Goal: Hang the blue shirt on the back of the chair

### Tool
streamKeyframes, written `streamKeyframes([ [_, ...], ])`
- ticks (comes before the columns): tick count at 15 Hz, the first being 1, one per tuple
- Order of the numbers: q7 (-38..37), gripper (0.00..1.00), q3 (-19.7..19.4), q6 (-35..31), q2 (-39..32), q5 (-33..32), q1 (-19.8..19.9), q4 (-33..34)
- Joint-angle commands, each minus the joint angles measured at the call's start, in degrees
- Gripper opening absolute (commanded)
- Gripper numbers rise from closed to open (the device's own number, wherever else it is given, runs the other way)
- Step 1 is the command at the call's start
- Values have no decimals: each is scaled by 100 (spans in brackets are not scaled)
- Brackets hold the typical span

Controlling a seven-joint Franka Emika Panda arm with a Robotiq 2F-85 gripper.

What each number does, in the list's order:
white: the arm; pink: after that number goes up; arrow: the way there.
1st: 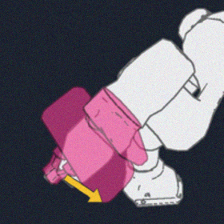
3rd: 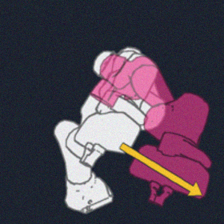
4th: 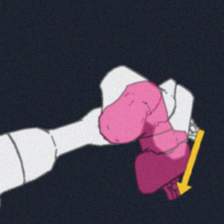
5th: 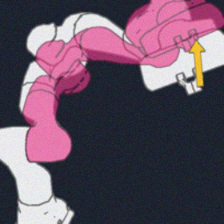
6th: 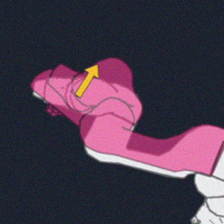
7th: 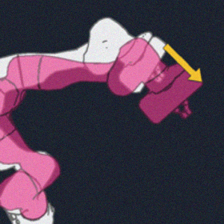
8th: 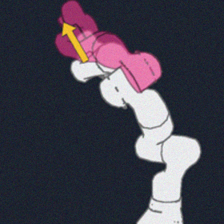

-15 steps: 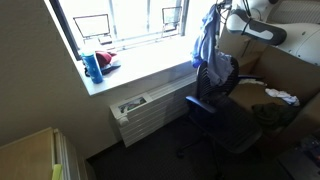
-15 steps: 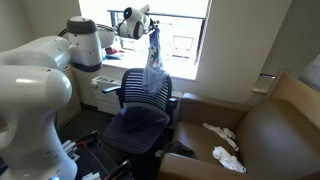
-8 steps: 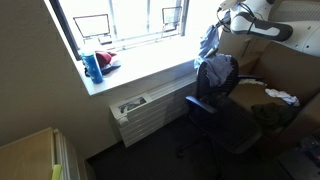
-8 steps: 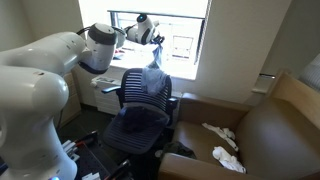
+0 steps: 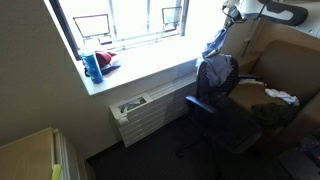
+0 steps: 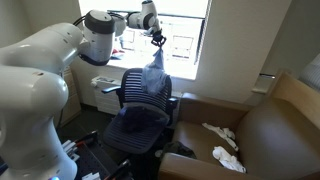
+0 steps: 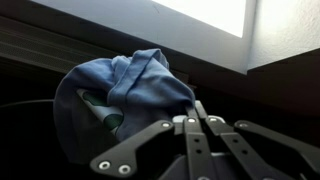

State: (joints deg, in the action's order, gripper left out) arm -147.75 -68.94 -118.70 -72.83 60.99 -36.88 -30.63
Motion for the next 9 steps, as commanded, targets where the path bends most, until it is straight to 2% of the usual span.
streamKeyframes([
  [1,-1,8,0,-15,15,0,-2,0],
  [3,-4,23,1,-40,-38,0,-5,-2],
  [4,-5,26,1,-58,-68,0,-11,-2],
  [9,-7,26,1,-85,-108,0,-15,-1],
])
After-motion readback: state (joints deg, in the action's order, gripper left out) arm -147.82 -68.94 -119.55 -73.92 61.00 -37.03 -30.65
